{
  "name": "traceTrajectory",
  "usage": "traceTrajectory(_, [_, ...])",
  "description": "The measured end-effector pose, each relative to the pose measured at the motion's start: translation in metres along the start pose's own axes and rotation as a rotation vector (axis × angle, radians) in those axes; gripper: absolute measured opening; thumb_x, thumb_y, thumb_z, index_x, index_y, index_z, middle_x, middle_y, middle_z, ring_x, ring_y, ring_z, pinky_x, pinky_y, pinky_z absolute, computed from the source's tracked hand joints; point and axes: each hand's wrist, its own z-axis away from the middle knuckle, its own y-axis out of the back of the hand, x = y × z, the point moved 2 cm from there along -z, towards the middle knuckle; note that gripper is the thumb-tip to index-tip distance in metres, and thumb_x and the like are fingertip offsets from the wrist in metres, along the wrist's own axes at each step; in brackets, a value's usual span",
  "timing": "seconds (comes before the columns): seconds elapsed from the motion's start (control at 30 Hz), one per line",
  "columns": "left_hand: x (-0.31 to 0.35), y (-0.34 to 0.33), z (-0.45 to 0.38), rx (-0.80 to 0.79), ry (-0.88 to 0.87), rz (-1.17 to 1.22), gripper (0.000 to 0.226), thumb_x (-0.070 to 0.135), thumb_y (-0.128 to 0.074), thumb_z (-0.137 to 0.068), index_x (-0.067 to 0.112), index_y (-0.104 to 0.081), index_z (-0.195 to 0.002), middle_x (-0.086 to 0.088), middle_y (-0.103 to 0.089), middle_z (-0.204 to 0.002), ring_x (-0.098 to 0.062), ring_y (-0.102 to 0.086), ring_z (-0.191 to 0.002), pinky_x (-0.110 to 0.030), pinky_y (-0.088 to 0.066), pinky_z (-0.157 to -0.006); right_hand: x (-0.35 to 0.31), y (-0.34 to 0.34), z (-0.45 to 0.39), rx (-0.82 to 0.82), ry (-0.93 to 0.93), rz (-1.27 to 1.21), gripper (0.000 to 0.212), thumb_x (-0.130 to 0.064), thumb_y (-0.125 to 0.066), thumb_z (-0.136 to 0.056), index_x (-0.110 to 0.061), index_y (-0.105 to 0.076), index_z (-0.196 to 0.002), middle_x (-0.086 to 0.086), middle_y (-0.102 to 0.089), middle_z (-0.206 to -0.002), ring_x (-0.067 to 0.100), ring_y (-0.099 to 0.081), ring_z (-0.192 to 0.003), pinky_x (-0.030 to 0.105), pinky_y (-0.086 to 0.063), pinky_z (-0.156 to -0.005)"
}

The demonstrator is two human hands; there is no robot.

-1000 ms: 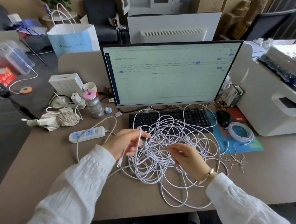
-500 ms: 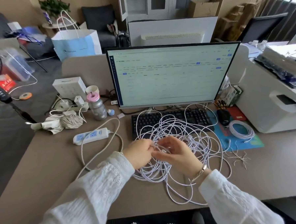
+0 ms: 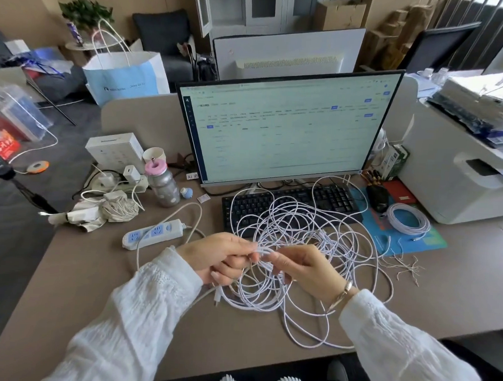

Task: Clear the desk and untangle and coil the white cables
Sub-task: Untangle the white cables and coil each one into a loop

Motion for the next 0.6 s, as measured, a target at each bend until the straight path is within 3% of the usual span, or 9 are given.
traceTrajectory(0.1, [0.015,0.015,0.01,0.061,-0.175,0.111,0.023,0.022,-0.046,-0.095,0.009,-0.053,-0.078,0.008,-0.025,-0.048,-0.003,-0.021,-0.033,-0.015,-0.018,-0.029,0.021,0.002,-0.001,0.011,-0.13,-0.119,0.036,-0.038,-0.049,-0.097,-0.014,-0.074,-0.089,0.01,-0.07,-0.075,0.016,-0.063,-0.067,0.03,-0.055,-0.075])
traceTrajectory(0.17, [0.029,0.031,0.021,0.135,-0.3,0.232,0.024,0.023,-0.046,-0.094,0.01,-0.053,-0.075,0.008,-0.025,-0.046,-0.003,-0.021,-0.032,-0.015,-0.016,-0.029,0.038,0.007,-0.006,0.018,-0.175,-0.019,0.028,-0.027,-0.055,-0.096,-0.005,-0.072,-0.092,0.01,-0.072,-0.081,0.019,-0.068,-0.074,0.036,-0.055,-0.084])
traceTrajectory(0.3, [0.056,0.069,0.046,0.301,-0.514,0.438,0.028,0.028,-0.04,-0.097,0.016,-0.05,-0.074,0.011,-0.02,-0.046,-0.003,-0.008,-0.037,-0.016,-0.012,-0.029,0.057,0.018,-0.009,0.003,-0.217,0.199,0.026,-0.028,-0.063,-0.091,-0.005,-0.066,-0.08,-0.002,-0.066,-0.066,0.007,-0.057,-0.056,0.024,-0.049,-0.062])
traceTrajectory(0.43, [0.049,0.088,0.05,0.524,-0.539,0.286,0.031,0.024,-0.039,-0.102,0.012,-0.051,-0.077,0.008,-0.025,-0.045,-0.002,-0.019,-0.033,-0.016,-0.013,-0.031,0.053,0.031,-0.011,0.113,-0.198,0.004,0.025,-0.026,-0.054,-0.095,-0.003,-0.062,-0.092,-0.001,-0.055,-0.065,0.01,-0.051,-0.059,0.031,-0.049,-0.068])
traceTrajectory(0.5, [0.038,0.085,0.043,0.544,-0.531,0.279,0.031,0.022,-0.039,-0.103,0.01,-0.051,-0.077,0.006,-0.026,-0.047,-0.004,-0.021,-0.033,-0.015,-0.016,-0.031,0.04,0.028,-0.014,0.162,-0.17,-0.132,0.024,-0.023,-0.046,-0.099,-0.006,-0.061,-0.094,-0.001,-0.051,-0.066,0.015,-0.045,-0.06,0.033,-0.046,-0.064])
traceTrajectory(0.6, [0.029,0.073,0.029,0.499,-0.486,0.293,0.029,0.019,-0.037,-0.103,0.007,-0.048,-0.079,0.003,-0.027,-0.049,-0.005,-0.023,-0.033,-0.013,-0.018,-0.033,0.012,0.022,-0.018,0.152,-0.066,-0.048,0.02,-0.022,-0.048,-0.099,-0.014,-0.065,-0.093,-0.005,-0.052,-0.066,0.01,-0.04,-0.056,0.022,-0.034,-0.052])
